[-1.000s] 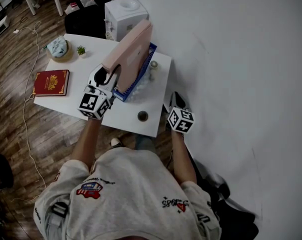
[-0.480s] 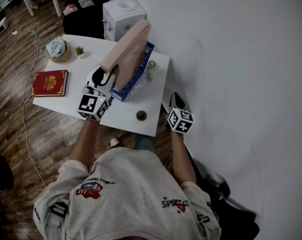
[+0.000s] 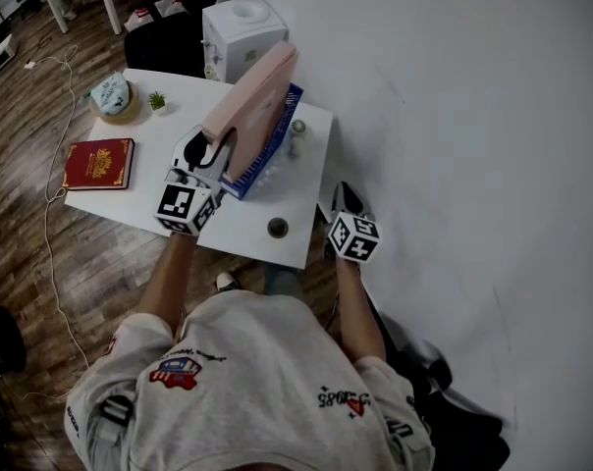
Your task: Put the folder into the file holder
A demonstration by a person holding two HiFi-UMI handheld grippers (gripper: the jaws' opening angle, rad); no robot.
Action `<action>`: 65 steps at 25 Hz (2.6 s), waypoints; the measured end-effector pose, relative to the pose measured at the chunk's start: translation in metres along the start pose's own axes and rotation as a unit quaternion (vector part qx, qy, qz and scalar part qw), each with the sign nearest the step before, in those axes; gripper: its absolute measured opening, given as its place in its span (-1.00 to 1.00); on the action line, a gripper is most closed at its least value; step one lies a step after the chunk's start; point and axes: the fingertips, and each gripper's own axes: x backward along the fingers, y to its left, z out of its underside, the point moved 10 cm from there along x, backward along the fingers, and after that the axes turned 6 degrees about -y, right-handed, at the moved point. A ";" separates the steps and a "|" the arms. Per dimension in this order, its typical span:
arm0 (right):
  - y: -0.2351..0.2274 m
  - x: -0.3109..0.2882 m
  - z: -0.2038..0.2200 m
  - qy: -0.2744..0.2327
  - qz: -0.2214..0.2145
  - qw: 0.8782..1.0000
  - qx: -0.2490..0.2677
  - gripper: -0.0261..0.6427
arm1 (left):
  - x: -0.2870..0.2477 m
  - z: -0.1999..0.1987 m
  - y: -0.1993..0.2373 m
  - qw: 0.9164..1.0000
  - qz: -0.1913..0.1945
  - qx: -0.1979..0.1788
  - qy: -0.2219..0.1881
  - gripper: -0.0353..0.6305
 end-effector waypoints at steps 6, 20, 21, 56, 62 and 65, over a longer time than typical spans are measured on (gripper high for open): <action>-0.002 0.002 -0.001 0.000 0.000 1.000 0.000 -0.94 | -0.008 0.002 -0.003 1.000 0.005 0.004 -0.002 -0.44; -0.007 0.002 0.006 0.006 0.007 1.000 -0.006 -0.94 | -0.009 0.039 -0.001 0.999 -0.008 0.023 0.037 -0.43; -0.007 0.001 0.006 0.006 0.006 1.000 -0.006 -0.94 | -0.009 0.042 -0.001 0.999 -0.008 0.024 0.040 -0.43; 0.044 -0.030 0.016 0.023 -0.043 0.999 -0.001 -0.94 | 0.030 0.109 0.012 0.978 0.079 0.045 0.189 -0.32; 0.072 -0.039 0.016 0.021 -0.072 0.997 0.005 -0.94 | 0.059 0.101 0.033 0.975 0.070 0.048 0.206 -0.32; 0.084 -0.044 0.015 0.018 -0.084 0.996 0.010 -0.94 | 0.074 0.093 0.048 0.977 0.047 0.044 0.205 -0.33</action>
